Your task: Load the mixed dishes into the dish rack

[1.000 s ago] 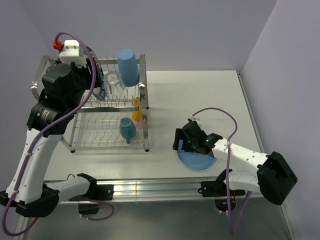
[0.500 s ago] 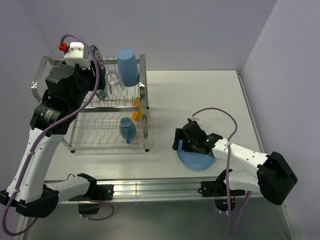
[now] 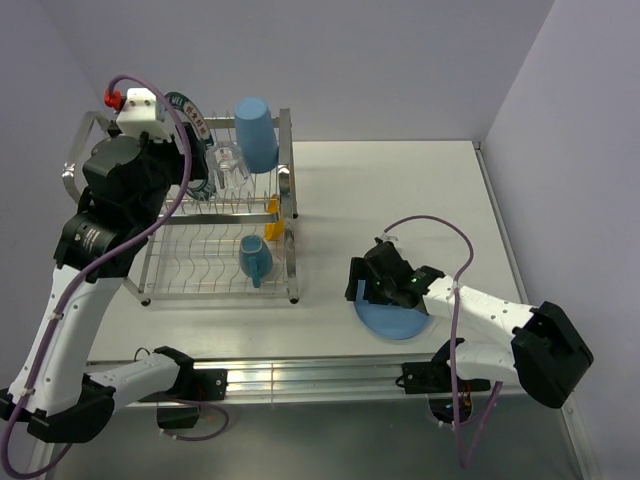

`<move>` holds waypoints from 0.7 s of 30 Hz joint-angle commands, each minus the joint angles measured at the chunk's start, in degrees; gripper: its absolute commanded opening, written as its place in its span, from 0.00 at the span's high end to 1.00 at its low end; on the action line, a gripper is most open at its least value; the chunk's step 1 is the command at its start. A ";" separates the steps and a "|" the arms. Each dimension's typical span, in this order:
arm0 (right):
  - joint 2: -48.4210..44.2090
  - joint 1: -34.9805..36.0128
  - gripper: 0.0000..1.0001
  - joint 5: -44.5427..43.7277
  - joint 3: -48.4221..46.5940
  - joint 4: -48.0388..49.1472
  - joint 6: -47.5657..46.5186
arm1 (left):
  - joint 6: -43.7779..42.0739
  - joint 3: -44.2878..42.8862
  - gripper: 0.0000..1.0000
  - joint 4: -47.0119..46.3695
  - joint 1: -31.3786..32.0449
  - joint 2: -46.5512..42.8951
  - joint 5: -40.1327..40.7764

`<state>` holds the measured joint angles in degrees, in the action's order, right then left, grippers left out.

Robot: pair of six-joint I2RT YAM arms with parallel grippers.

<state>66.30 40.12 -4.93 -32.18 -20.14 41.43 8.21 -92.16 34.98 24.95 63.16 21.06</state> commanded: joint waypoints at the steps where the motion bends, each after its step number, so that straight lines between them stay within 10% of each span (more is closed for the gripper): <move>1: 1.46 -0.39 0.00 -2.45 -0.95 0.46 -0.39 | 0.41 -0.83 0.23 -1.58 0.10 -3.03 2.41; 21: 17.27 -0.31 0.08 -8.51 -4.46 1.86 1.72 | 3.57 -1.18 0.19 2.98 0.10 -11.03 4.26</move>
<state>79.81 39.88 -12.58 -37.89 -16.95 41.65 9.56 -91.74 37.21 24.95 55.42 23.86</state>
